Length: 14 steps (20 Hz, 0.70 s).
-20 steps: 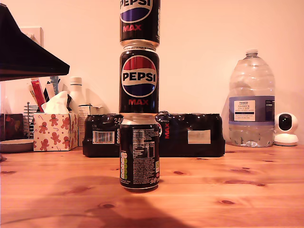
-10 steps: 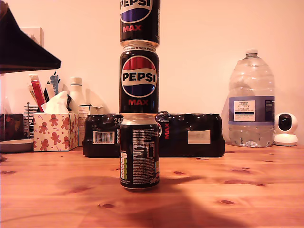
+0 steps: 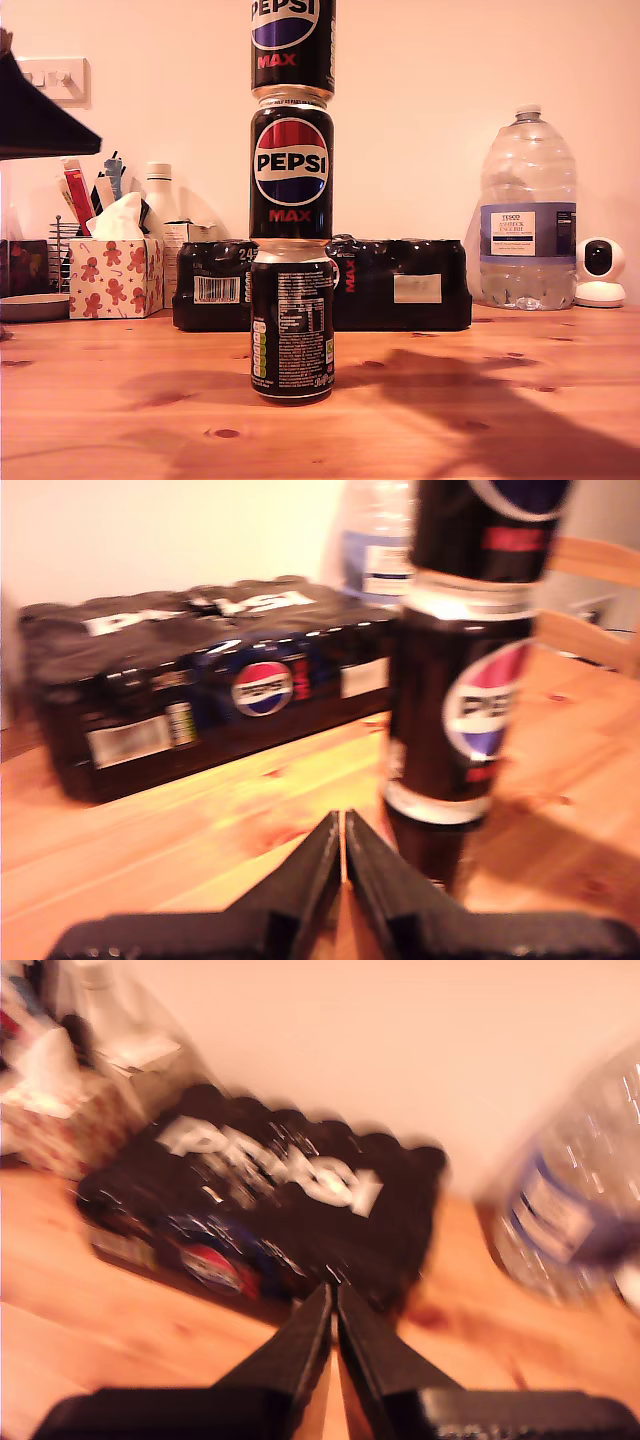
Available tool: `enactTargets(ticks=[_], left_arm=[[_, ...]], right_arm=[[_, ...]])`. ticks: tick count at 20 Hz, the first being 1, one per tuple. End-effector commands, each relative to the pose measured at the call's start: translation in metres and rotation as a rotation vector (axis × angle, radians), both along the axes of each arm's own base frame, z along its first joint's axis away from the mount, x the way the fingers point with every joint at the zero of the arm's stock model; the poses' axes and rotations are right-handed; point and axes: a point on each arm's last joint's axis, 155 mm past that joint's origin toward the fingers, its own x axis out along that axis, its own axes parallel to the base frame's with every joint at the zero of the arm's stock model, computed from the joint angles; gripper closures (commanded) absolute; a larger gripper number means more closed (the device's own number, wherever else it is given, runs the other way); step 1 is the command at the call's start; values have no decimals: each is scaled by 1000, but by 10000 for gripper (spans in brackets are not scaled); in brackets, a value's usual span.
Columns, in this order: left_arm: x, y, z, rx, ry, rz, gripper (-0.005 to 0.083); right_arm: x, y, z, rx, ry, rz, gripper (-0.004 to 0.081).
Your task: Stack up the Pepsi cans on top of each other
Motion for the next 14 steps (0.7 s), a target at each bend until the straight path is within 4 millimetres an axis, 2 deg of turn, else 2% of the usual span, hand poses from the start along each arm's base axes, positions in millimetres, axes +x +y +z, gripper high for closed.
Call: enactTargets(ticks=[1,4,8,14], left_arm=[[6,8,3,-3,3,34,773],[15,29,-5,8,32,106,773],[22,50,-4,6,31,180,775],[17,62,-10,11,57,214,775]], right_arm=[[-5,-8,-14,5,-7,-13,781],[-13,-20,-36,13,-37,-37,781],[-30,-35,-62,32,-79,-56,781],[-64,-45,-101,79,-159,-56,781]])
